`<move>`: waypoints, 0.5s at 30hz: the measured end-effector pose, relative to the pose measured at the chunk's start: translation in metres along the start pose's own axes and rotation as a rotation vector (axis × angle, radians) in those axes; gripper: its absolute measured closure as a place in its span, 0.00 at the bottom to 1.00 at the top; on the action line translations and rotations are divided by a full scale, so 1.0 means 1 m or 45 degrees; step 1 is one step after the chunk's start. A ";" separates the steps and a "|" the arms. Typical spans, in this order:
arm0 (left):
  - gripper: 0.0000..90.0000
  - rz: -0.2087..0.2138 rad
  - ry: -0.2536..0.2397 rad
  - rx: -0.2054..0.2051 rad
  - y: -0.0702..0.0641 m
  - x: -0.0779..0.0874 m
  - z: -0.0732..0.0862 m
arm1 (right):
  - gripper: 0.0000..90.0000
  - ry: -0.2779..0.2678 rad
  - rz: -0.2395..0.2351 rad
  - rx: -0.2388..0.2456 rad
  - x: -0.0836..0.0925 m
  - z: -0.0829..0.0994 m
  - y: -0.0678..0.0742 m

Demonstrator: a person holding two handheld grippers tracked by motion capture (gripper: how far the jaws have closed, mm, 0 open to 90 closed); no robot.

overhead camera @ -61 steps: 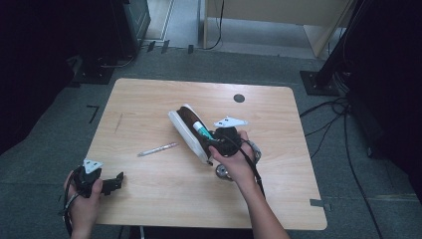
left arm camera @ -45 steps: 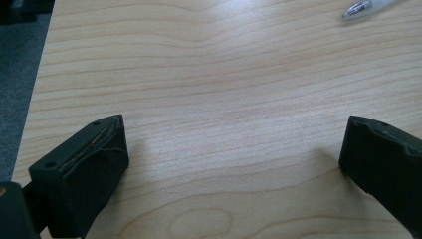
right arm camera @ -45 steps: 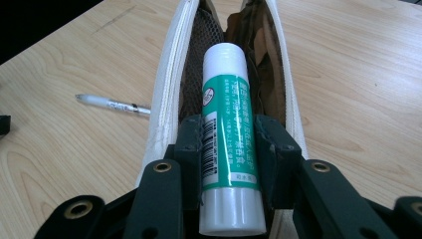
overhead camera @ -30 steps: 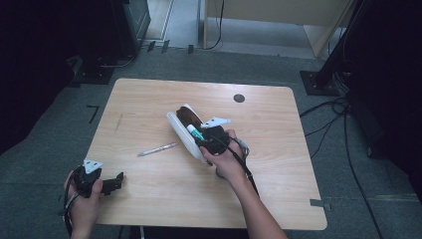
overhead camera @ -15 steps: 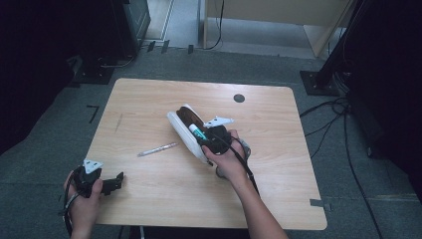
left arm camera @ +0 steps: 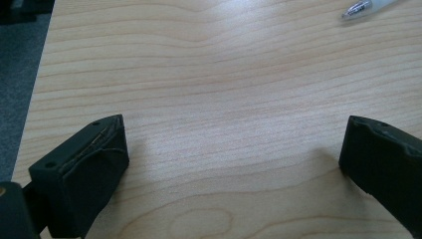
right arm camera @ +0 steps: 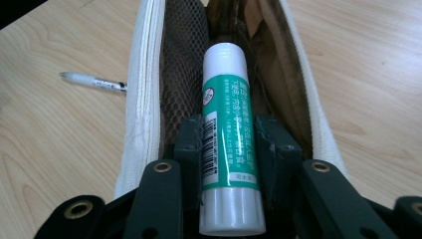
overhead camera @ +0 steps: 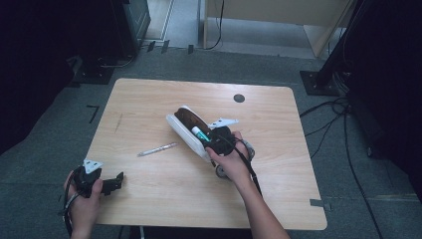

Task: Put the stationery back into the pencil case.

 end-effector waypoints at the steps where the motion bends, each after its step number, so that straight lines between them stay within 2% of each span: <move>1: 0.00 0.000 0.000 0.000 0.000 0.000 0.000 | 0.74 0.000 0.000 0.000 0.000 0.000 0.000; 5: 0.00 0.000 0.000 0.000 0.000 0.000 0.000 | 0.74 0.006 -0.012 0.030 -0.001 0.003 0.004; 6: 0.00 0.000 0.000 0.000 0.000 0.000 0.000 | 0.74 0.000 -0.041 0.039 -0.002 0.002 0.007; 9: 0.00 0.000 0.000 0.000 0.000 0.000 0.000 | 0.74 -0.013 -0.072 0.013 -0.005 0.001 0.009; 12: 0.00 0.000 0.000 0.000 0.000 0.000 0.000 | 0.74 0.004 -0.058 0.020 -0.010 0.004 0.009; 15: 0.00 0.002 0.000 -0.001 0.000 0.000 0.000 | 0.74 0.016 -0.026 0.065 -0.012 0.006 0.010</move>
Point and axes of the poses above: each handheld gripper's, and its own axes: x roughly backward along the jaws, z roughly out of its underside, y roughly to its left, the point moved 7 cm from there along -x, roughly forward along the jaws, and after that the axes turned 14 degrees about -y, right-handed, at the moved point
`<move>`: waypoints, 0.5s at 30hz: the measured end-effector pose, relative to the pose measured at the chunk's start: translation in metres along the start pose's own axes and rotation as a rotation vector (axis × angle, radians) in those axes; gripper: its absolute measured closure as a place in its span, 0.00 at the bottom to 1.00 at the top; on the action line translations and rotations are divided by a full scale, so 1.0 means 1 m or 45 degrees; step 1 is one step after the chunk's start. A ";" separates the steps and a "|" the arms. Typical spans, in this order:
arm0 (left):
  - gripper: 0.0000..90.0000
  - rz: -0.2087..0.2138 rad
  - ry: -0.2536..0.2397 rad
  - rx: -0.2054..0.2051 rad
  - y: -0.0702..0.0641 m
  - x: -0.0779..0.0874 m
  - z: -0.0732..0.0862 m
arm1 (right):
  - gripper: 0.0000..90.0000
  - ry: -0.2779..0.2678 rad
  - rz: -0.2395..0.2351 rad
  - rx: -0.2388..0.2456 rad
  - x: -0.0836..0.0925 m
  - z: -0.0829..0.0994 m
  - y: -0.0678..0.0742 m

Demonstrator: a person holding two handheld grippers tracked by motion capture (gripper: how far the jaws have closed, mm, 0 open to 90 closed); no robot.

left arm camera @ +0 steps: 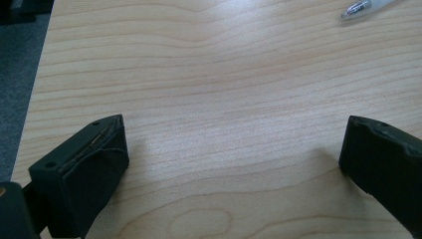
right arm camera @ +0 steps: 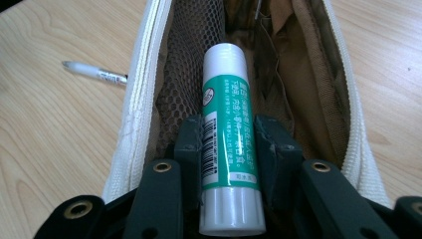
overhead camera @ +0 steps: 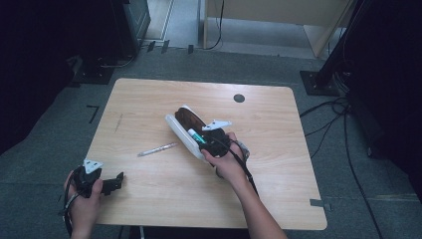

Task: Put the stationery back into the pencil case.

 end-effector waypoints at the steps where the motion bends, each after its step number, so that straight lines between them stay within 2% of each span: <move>1: 0.00 0.000 0.000 0.000 0.000 0.000 0.000 | 0.74 0.003 0.004 0.000 0.000 0.000 0.000; 4: 0.00 0.000 0.000 0.000 0.000 0.000 0.000 | 0.74 0.024 0.013 0.004 -0.001 0.001 -0.001; 5: 0.00 0.000 0.000 0.000 0.000 0.000 0.000 | 0.74 0.063 0.017 0.011 -0.002 0.004 -0.002; 8: 0.00 0.000 0.000 0.000 0.000 0.000 0.000 | 0.74 0.073 0.029 0.025 -0.002 0.005 -0.002; 12: 0.00 0.000 0.000 0.000 0.000 0.000 0.000 | 0.74 0.080 0.033 0.011 -0.003 0.006 -0.003; 15: 0.00 0.000 0.000 0.000 0.000 0.000 0.000 | 0.73 0.102 0.016 -0.029 -0.004 0.008 -0.004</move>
Point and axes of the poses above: each handheld gripper's, and its own axes: x roughly backward along the jaws, z roughly out of its underside, y roughly to its left, the point moved 7 cm from there along -x, roughly forward along the jaws, and after that the axes turned 14 degrees about -y, right-handed, at the moved point
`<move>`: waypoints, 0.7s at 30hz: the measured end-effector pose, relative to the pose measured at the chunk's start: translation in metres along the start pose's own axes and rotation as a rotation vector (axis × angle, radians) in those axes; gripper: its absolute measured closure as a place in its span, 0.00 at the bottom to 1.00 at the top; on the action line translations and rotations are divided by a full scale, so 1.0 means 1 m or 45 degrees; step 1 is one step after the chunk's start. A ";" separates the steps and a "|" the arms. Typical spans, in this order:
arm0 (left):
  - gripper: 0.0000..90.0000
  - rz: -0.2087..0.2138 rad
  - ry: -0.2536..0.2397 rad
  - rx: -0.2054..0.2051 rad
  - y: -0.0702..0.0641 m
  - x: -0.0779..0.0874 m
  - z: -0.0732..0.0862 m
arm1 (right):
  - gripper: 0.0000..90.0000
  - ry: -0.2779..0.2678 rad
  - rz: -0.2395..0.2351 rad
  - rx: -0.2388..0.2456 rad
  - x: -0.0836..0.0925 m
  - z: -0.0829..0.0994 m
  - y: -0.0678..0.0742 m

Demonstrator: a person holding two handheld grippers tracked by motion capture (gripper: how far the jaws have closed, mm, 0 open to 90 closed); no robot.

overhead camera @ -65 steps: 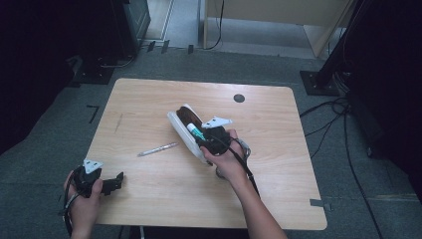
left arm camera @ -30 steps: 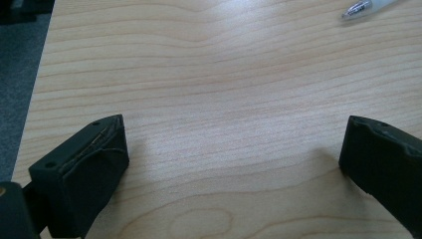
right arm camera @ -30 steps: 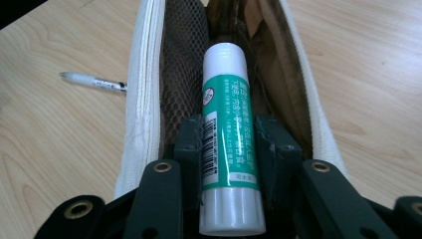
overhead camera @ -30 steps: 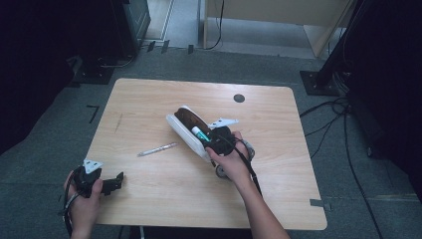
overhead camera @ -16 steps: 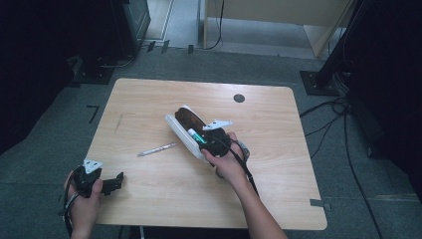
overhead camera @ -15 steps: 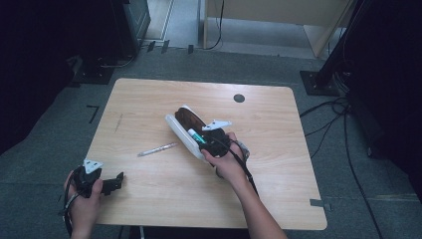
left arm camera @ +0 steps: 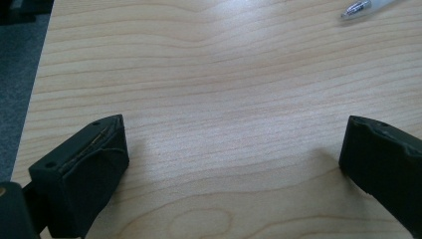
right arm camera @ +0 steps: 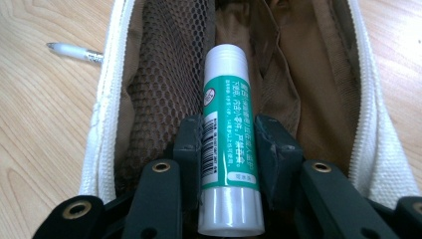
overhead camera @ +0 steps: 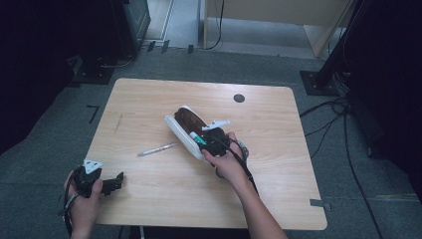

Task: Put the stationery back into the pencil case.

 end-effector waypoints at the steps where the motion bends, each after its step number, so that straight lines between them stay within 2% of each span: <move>1: 0.00 0.000 0.000 0.000 0.000 0.000 0.000 | 0.73 0.005 0.002 -0.006 0.000 0.000 -0.001; 6: 0.00 0.000 0.000 0.000 0.000 0.000 0.000 | 0.70 0.027 0.005 -0.027 -0.001 0.001 -0.002; 10: 0.00 0.000 0.000 0.000 0.000 0.000 0.000 | 0.72 0.026 0.006 -0.018 -0.001 0.001 -0.002; 11: 0.00 0.000 0.000 0.000 0.000 0.000 0.000 | 0.75 0.026 0.025 -0.004 0.000 0.002 -0.003; 17: 0.00 0.000 0.000 0.000 0.000 0.000 0.000 | 0.79 -0.016 0.031 -0.001 0.004 -0.001 -0.003; 21: 0.00 0.000 0.000 0.000 0.000 0.000 0.000 | 0.80 -0.065 -0.004 -0.012 0.014 -0.006 -0.002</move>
Point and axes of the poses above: each handheld gripper's, and its own axes: x roughly backward along the jaws, z roughly out of its underside, y roughly to its left, the point moved 7 cm from there along -x, roughly forward along the jaws, and after that the axes turned 14 degrees about -y, right-handed, at the moved point
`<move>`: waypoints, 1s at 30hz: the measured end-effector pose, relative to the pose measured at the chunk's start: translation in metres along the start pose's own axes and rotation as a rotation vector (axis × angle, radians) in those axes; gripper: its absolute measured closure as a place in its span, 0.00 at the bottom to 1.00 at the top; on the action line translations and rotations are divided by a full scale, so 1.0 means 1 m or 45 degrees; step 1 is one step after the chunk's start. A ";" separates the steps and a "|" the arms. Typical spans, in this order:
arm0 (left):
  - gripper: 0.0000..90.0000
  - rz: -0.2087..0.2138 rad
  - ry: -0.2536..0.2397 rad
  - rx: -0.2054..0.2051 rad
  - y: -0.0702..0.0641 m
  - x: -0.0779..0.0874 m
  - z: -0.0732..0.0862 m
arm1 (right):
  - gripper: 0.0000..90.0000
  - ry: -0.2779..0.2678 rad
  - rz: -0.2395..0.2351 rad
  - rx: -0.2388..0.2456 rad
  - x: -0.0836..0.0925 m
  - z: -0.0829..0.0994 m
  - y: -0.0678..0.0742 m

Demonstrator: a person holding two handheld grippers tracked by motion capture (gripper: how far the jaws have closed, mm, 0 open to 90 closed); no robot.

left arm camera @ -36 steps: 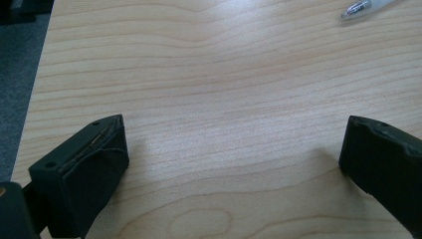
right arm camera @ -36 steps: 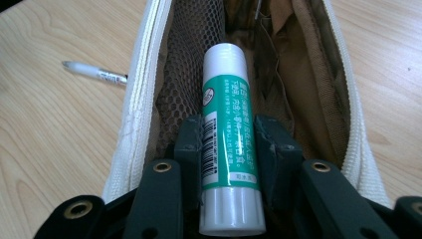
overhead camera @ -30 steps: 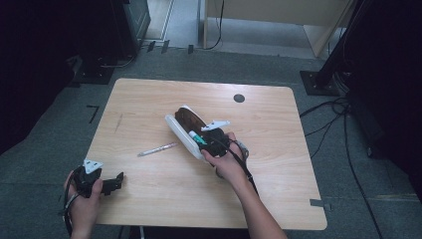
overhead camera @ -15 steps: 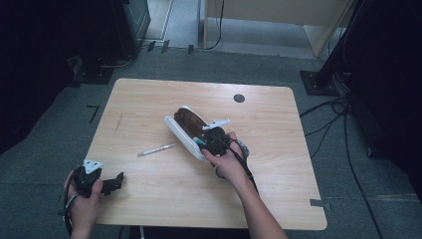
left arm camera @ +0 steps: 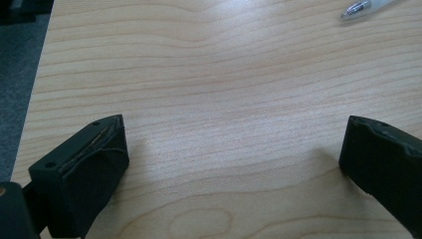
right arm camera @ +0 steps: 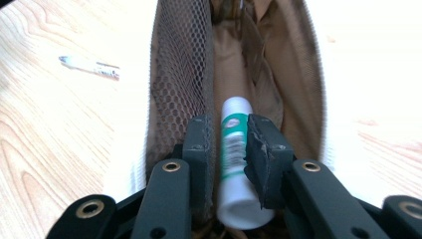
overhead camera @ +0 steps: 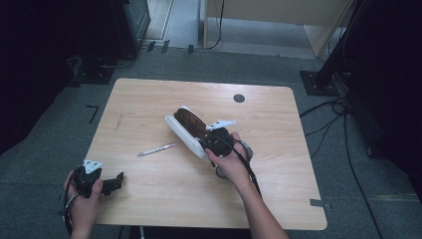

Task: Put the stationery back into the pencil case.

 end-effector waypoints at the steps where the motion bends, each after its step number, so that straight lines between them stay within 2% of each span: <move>1: 0.00 0.000 0.000 0.000 0.000 0.000 0.000 | 0.81 -0.010 0.001 0.003 0.003 -0.001 0.000; 5: 0.00 0.000 0.000 0.000 0.000 0.000 0.000 | 0.85 -0.051 0.007 0.004 0.014 -0.006 -0.002; 6: 0.00 0.000 0.000 0.000 0.000 0.000 0.000 | 0.87 -0.066 0.007 0.005 0.023 -0.007 -0.004; 8: 0.00 0.000 0.000 0.000 0.000 0.000 0.000 | 0.88 -0.068 0.007 0.002 0.026 -0.007 -0.004; 9: 0.00 0.000 0.000 0.000 0.000 0.000 0.000 | 0.89 -0.089 0.008 0.005 0.033 -0.007 -0.005; 13: 0.00 0.000 0.000 0.000 0.000 0.000 0.000 | 0.89 -0.111 0.003 0.007 0.043 -0.007 -0.006; 15: 0.00 0.000 0.001 -0.001 0.000 0.000 0.000 | 0.88 -0.123 -0.020 0.004 0.051 -0.006 -0.005; 22: 0.00 0.000 0.000 0.000 0.000 0.000 0.000 | 0.75 -0.168 -0.041 0.020 0.069 0.000 -0.012; 23: 0.00 0.000 0.000 0.000 0.000 0.000 0.000 | 0.66 -0.204 -0.052 0.035 0.074 0.002 -0.014; 24: 0.00 0.000 0.000 0.000 0.000 0.000 0.000 | 0.63 -0.212 -0.046 0.056 0.076 0.004 -0.016; 27: 0.00 0.000 0.000 0.000 0.000 0.000 0.000 | 0.59 -0.249 -0.008 0.123 0.082 0.010 -0.024; 30: 0.00 0.000 0.000 0.000 0.000 0.000 0.000 | 0.59 -0.250 -0.012 0.112 0.086 0.015 -0.027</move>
Point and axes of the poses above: each handheld gripper's, and its own axes: x roughly backward along the jaws, z roughly out of its underside, y roughly to its left, the point moved 7 cm from there along -x, roughly forward along the jaws, and after that the axes turned 14 degrees about -y, right-handed, at the moved point
